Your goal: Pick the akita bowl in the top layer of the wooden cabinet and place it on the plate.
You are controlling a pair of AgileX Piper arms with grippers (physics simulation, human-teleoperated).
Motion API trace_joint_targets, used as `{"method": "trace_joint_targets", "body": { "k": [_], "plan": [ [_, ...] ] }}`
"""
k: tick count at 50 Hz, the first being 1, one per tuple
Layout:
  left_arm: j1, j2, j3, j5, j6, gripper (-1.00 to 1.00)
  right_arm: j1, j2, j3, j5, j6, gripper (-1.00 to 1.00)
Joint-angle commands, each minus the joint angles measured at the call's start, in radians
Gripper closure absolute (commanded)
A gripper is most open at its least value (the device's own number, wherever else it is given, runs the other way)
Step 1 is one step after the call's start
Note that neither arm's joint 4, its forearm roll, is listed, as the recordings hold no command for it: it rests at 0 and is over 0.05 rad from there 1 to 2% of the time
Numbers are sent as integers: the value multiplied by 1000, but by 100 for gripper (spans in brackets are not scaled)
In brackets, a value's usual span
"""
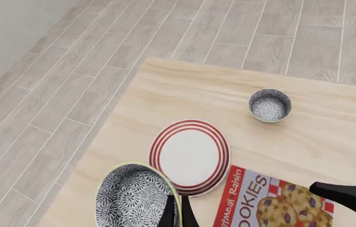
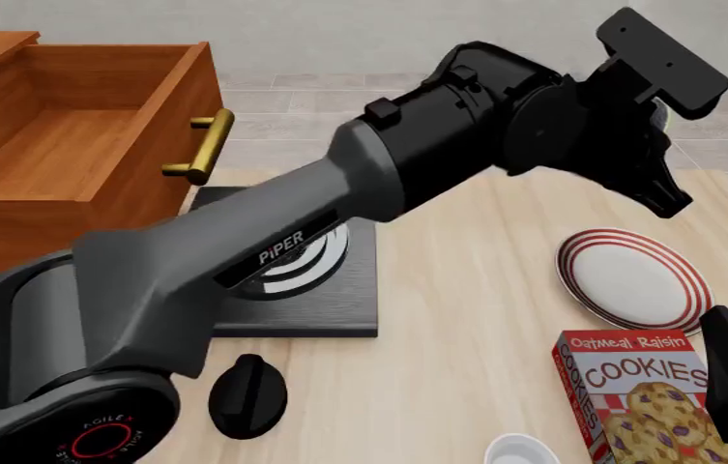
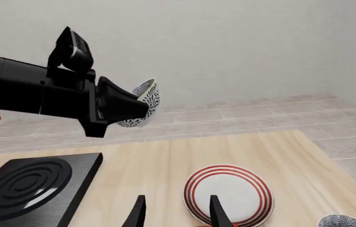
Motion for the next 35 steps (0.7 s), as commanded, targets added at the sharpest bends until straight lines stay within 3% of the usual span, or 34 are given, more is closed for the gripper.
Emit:
{"method": "trace_joint_targets", "body": {
  "k": [1,9,15,28,32,35],
  "plan": [
    [-3,73,-96,11,-2,100,0,0,2,0,7,-100],
    [7,140,-201,41,10,100,1,1,2,2,8,-100],
    [-2,197,-328,97,-25,100,5,1,0,4,9,-100],
    [-29,201,-255,24,-43,100,8,2,2,6,10,-100],
    [-30,229,-309,45,-60,100,11,2,1,7,10,-100],
    [-39,201,-280,9,-84,100,9,2,3,8,14,-100]
  ]
}}
